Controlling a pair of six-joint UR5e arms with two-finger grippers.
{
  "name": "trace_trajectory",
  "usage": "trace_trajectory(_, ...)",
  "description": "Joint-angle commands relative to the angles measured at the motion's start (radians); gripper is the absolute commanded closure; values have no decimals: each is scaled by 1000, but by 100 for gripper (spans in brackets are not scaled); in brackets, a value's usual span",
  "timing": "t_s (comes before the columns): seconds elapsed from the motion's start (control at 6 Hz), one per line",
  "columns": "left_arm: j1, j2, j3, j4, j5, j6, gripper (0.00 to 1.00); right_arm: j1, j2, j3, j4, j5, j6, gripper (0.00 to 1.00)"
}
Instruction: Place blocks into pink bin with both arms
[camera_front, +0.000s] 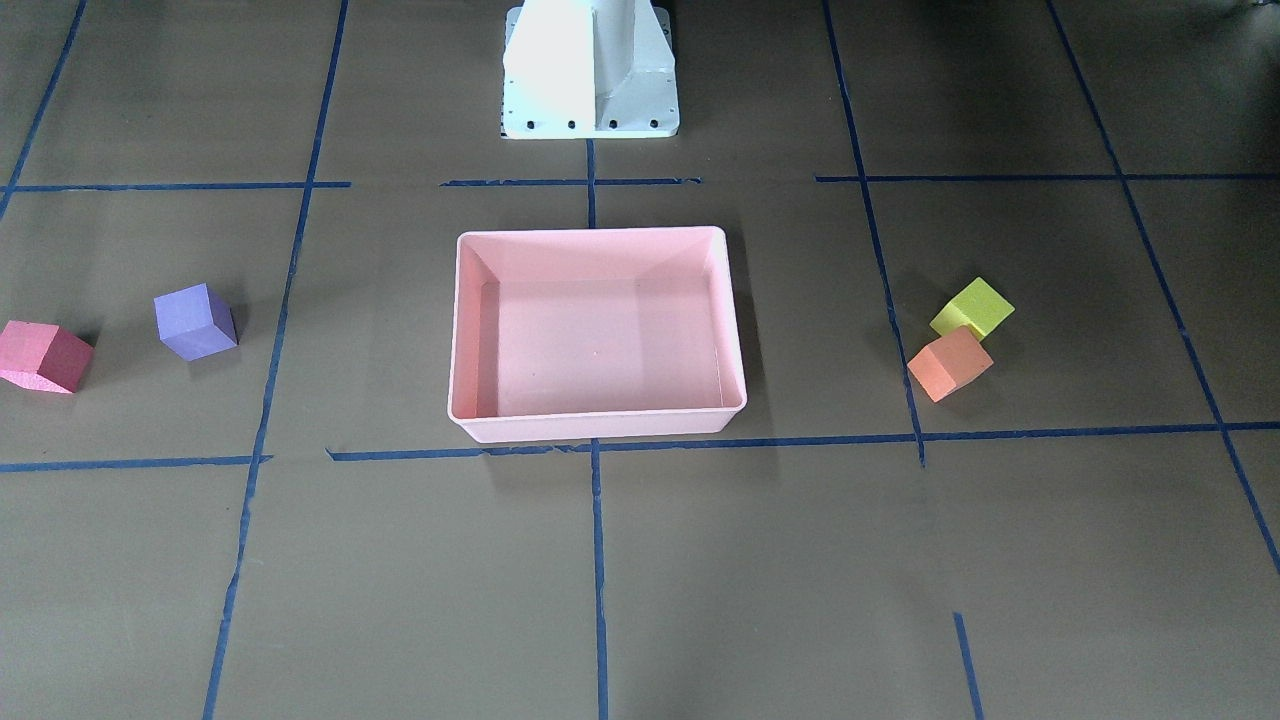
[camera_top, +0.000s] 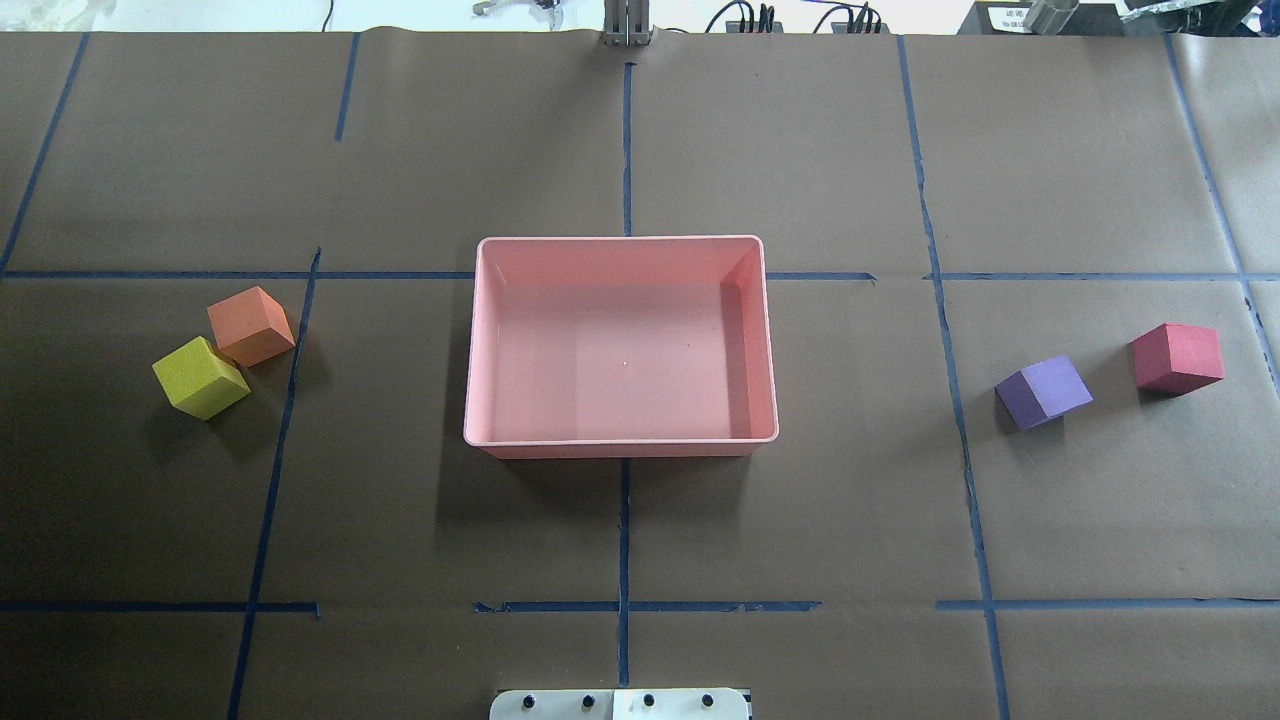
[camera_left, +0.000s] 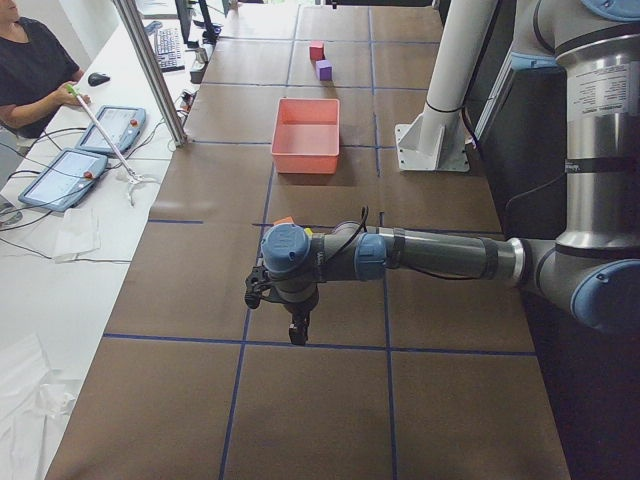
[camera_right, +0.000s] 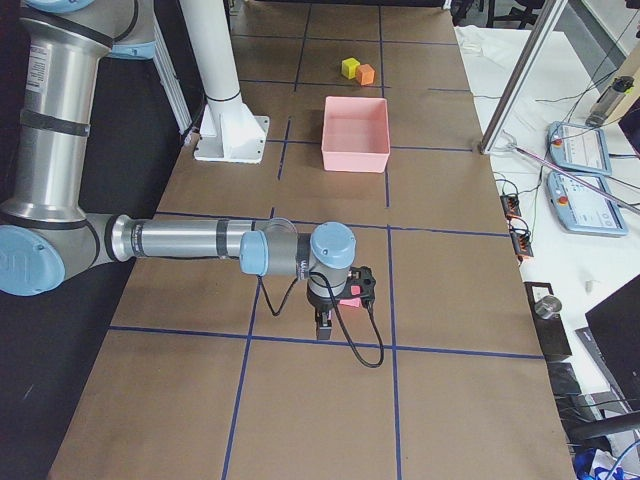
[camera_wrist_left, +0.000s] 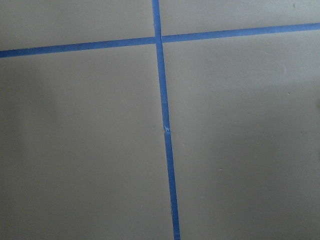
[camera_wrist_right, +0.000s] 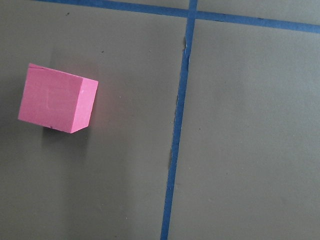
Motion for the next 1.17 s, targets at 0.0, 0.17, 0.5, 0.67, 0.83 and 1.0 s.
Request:
trace_trajectory(0.0,1,0,8,-1,-6,-4,0,-1,-2,3,0,0,0,0)
trace_trajectory(0.17,-1,3,13,-2,-12,5,0,-1,0,3,2,0,-6,0)
trace_trajectory(0.5,1,4,2,-4,-22,5,0,-6,7,6,2,6,0,0)
trace_trajectory(0.67,1,4,-4,-4,-24,1,0,-7,17,3,8,35,3,0)
trace_trajectory(0.83,5,-11,-19,-10,-42,-89,0,-9,17,2,38,37,2,0)
trace_trajectory(1.0,52,-38,-24,-119,-82,-287,0,-10,17,-3,51,41,2,0)
